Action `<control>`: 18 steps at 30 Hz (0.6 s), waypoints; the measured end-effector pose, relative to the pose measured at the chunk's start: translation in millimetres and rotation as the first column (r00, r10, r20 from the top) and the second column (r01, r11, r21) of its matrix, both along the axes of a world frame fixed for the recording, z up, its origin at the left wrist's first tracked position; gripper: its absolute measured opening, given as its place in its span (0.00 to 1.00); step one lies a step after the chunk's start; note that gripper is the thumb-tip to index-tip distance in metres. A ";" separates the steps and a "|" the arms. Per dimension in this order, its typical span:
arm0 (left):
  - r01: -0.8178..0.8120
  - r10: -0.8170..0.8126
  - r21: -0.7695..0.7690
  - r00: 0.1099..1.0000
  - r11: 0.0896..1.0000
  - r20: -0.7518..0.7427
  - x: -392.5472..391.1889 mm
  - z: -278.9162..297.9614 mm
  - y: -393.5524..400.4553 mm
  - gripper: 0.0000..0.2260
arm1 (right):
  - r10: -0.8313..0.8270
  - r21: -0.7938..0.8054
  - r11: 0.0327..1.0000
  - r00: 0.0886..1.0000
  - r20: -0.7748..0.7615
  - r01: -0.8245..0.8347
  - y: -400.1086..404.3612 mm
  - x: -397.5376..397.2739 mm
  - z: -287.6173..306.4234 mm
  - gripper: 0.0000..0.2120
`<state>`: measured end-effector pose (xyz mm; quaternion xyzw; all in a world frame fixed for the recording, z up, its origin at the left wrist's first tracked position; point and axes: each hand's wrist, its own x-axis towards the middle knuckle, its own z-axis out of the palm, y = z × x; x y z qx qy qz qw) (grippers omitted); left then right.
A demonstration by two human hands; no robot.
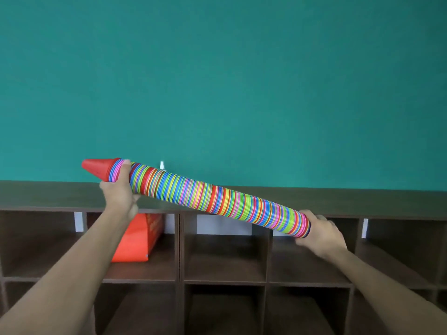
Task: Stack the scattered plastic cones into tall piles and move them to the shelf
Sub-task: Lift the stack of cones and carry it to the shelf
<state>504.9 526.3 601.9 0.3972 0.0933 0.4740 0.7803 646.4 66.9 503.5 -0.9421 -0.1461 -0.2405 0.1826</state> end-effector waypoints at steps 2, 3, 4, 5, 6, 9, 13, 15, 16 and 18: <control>0.019 -0.019 -0.043 1.000 0.999 0.003 14.1 -1.2 -3.3 0.36 | -0.030 -0.027 0.999 0.999 0.022 0.031 -11.1 6.3 21.8 0.38; 0.025 -0.025 -0.070 1.000 0.997 0.008 22.9 -2.5 -4.3 0.35 | -0.045 -0.040 0.998 0.998 0.037 0.046 -15.1 11.5 32.4 0.38; 0.031 -0.030 -0.096 0.999 0.995 0.015 32.3 -3.2 -5.5 0.34 | -0.053 -0.051 0.997 0.998 0.046 0.055 -17.2 16.6 43.3 0.38; 0.037 -0.035 -0.120 0.999 0.992 0.020 43.0 -4.6 -5.2 0.33 | -0.062 -0.064 0.996 0.997 0.054 0.066 -18.8 22.9 52.9 0.38; 0.048 -0.046 -0.134 0.999 0.990 0.013 54.4 -4.2 -5.5 0.33 | -0.075 -0.076 0.994 0.995 0.066 0.080 -19.6 29.0 62.4 0.39; 0.068 -0.072 -0.176 0.997 0.982 -0.017 90.0 -3.0 -8.4 0.33 | -0.112 -0.108 0.987 0.990 0.084 0.121 -21.6 54.6 82.4 0.38; 0.035 -0.053 -0.235 0.996 0.971 -0.071 141.3 -1.8 -5.3 0.34 | -0.108 -0.142 0.983 0.992 0.066 0.116 -16.5 102.8 93.4 0.36; 0.033 -0.061 -0.246 0.992 0.969 -0.108 168.1 -2.5 -7.3 0.35 | -0.111 -0.144 0.982 0.992 0.065 0.120 -15.1 129.9 95.0 0.36; 0.026 -0.059 -0.248 0.990 0.968 -0.127 180.7 -3.9 -7.6 0.36 | -0.112 -0.156 0.981 0.992 0.060 0.120 -14.3 143.2 94.8 0.36; 0.012 -0.057 -0.262 0.984 0.965 -0.166 206.2 -8.5 -8.2 0.37 | -0.117 -0.183 0.975 0.992 0.051 0.124 -13.9 167.9 94.4 0.36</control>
